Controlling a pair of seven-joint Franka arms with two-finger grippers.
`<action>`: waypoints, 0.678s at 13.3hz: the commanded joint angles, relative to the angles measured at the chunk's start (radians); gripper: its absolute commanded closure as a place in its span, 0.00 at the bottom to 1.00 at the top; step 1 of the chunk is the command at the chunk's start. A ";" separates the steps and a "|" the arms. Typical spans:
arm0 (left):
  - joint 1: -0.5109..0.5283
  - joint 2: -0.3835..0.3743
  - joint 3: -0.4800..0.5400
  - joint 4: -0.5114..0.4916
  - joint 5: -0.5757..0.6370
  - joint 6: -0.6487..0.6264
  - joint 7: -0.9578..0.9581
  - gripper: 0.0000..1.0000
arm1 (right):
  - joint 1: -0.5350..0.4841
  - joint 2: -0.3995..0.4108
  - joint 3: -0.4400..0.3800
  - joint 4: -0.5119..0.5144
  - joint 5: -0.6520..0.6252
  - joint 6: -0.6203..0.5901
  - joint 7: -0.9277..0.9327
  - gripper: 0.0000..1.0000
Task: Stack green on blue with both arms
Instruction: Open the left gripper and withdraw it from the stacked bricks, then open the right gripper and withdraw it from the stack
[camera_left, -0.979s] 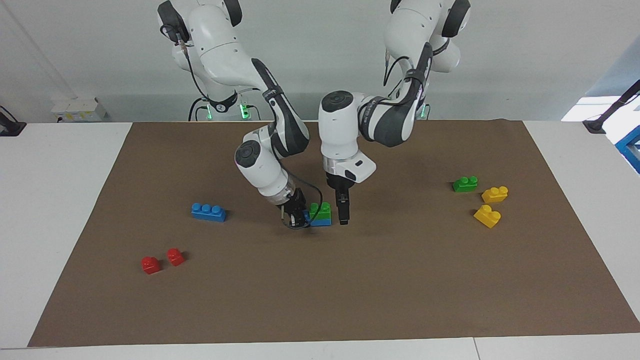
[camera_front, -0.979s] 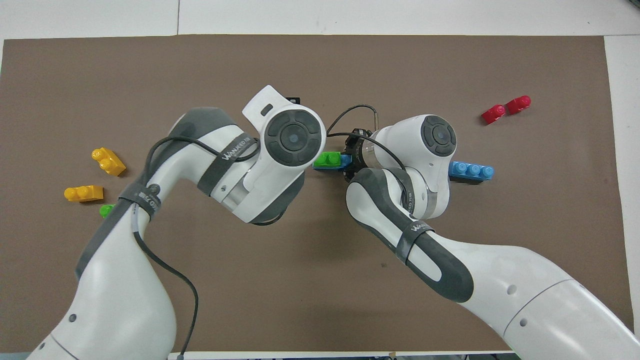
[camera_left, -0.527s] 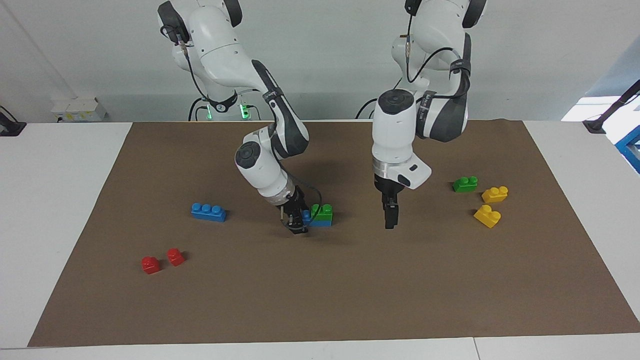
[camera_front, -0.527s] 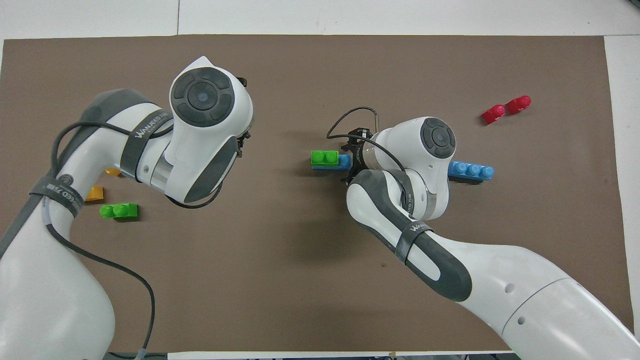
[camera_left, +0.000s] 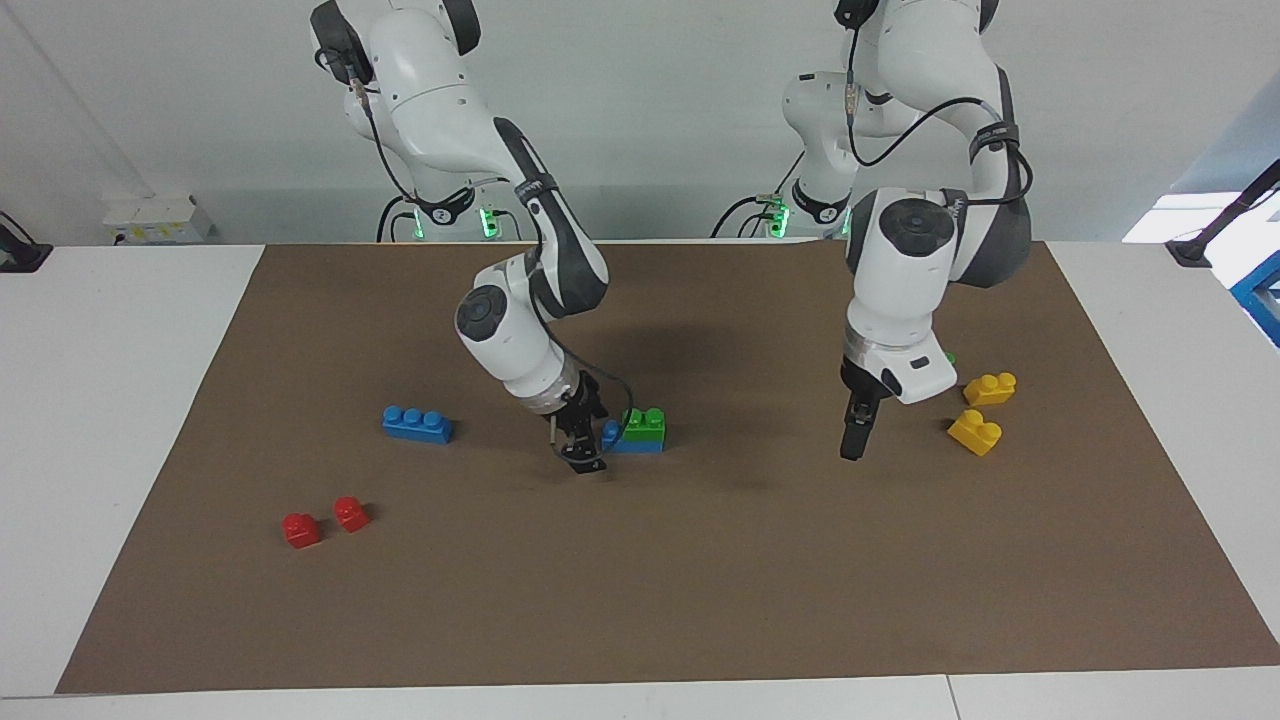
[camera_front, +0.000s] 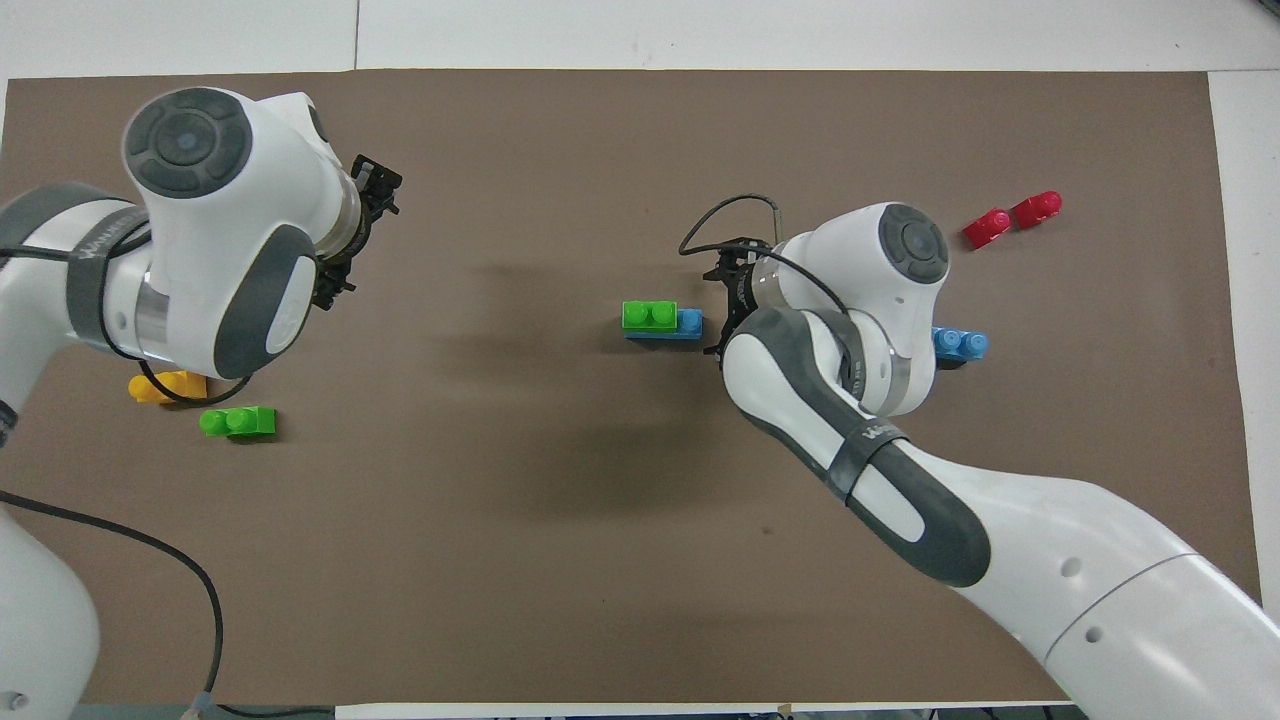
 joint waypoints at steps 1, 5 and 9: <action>0.097 -0.082 -0.009 -0.034 -0.074 -0.104 0.353 0.00 | -0.121 -0.070 0.008 0.064 0.006 -0.164 -0.161 0.00; 0.180 -0.142 -0.004 -0.013 -0.090 -0.233 0.792 0.00 | -0.218 -0.160 0.007 0.060 -0.026 -0.215 -0.529 0.00; 0.196 -0.240 0.002 -0.020 -0.113 -0.302 0.923 0.00 | -0.285 -0.257 0.007 0.070 -0.227 -0.333 -0.912 0.00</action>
